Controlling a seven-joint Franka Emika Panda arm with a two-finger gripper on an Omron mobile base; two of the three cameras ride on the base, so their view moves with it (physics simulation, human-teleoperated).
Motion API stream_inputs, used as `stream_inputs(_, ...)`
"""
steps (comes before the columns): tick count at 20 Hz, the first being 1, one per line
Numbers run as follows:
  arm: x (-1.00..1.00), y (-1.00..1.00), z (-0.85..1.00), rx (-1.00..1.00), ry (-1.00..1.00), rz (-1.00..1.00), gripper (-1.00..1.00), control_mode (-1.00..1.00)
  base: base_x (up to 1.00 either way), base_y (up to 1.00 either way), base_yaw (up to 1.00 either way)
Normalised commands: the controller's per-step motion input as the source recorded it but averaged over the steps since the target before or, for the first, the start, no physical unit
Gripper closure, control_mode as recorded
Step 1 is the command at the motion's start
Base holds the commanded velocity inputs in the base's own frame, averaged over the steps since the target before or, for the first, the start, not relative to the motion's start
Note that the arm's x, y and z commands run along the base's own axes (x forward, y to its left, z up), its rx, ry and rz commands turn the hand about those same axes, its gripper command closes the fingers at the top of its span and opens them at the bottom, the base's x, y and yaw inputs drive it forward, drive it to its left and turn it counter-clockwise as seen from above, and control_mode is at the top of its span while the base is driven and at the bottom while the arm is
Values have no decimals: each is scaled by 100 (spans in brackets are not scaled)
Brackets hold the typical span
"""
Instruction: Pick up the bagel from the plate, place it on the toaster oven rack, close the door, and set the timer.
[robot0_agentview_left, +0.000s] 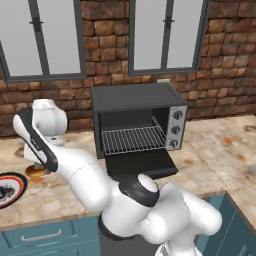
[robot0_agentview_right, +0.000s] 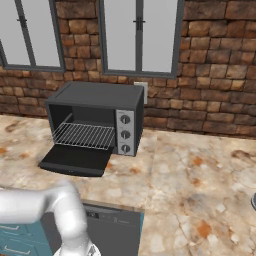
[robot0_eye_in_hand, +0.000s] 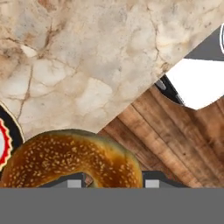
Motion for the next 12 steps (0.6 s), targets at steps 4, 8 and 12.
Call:
stream_inputs(4,-53,-54,45,-19,0,-23,100,-100,0,0,0)
stream_inputs(8,-47,-55,42,-22,-1,-21,100,-100,0,0,0)
stream_inputs(12,-30,-54,54,-23,-2,-20,100,-100,0,0,0)
